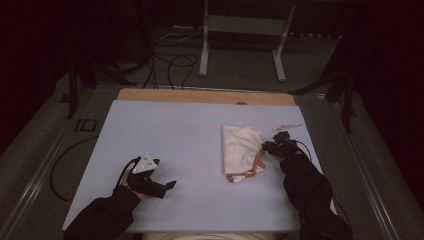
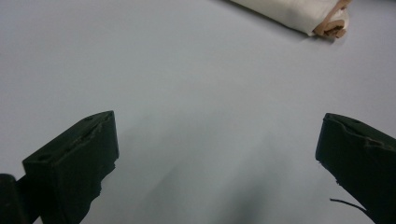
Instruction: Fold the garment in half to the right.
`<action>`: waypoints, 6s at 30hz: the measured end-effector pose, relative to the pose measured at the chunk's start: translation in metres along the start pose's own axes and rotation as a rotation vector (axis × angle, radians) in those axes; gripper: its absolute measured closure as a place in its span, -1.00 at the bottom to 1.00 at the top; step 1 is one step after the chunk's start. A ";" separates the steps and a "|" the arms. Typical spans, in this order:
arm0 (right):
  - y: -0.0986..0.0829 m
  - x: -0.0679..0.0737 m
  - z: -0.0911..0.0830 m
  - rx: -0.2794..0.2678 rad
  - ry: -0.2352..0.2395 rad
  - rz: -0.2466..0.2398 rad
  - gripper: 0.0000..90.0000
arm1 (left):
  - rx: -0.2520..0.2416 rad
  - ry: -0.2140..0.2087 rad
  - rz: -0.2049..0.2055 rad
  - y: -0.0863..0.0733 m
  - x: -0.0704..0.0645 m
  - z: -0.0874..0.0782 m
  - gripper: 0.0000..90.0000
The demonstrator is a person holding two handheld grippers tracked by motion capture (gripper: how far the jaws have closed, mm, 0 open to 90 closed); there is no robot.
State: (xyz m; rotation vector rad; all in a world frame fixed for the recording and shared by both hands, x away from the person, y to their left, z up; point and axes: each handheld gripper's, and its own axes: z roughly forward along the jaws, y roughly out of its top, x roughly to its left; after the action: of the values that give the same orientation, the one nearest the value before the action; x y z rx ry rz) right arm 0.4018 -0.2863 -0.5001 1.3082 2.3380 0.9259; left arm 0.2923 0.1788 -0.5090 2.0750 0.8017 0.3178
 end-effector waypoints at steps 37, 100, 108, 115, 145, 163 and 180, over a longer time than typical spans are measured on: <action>0.037 -0.027 0.052 0.042 0.010 0.013 0.63 | -0.056 -0.028 0.041 -0.004 -0.004 -0.002 -1.00; 0.056 -0.034 0.051 0.012 -0.093 -0.021 0.96 | -0.050 -0.014 0.045 -0.002 -0.004 -0.001 -1.00; 0.048 -0.037 0.059 0.027 -0.090 -0.013 0.94 | -0.047 -0.012 0.048 -0.002 -0.005 0.000 -1.00; 0.046 -0.038 0.061 0.023 -0.088 -0.006 0.87 | -0.047 -0.008 0.047 -0.002 -0.005 -0.001 -1.00; 0.065 -0.029 0.043 0.025 0.001 0.060 -0.60 | -0.047 -0.004 0.049 -0.001 -0.005 -0.001 -1.00; 0.078 -0.003 0.036 0.003 0.128 0.014 -0.80 | -0.046 0.001 0.050 -0.002 -0.003 -0.002 -1.00; 0.081 0.009 0.015 -0.046 0.125 -0.042 -0.80 | -0.040 0.003 0.054 -0.002 -0.003 -0.002 -1.00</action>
State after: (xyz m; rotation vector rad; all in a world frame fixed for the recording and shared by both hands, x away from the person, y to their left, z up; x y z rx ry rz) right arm 0.4572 -0.2429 -0.4572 1.2110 2.4123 1.0699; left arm 0.2879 0.1792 -0.5088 2.0622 0.7361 0.3640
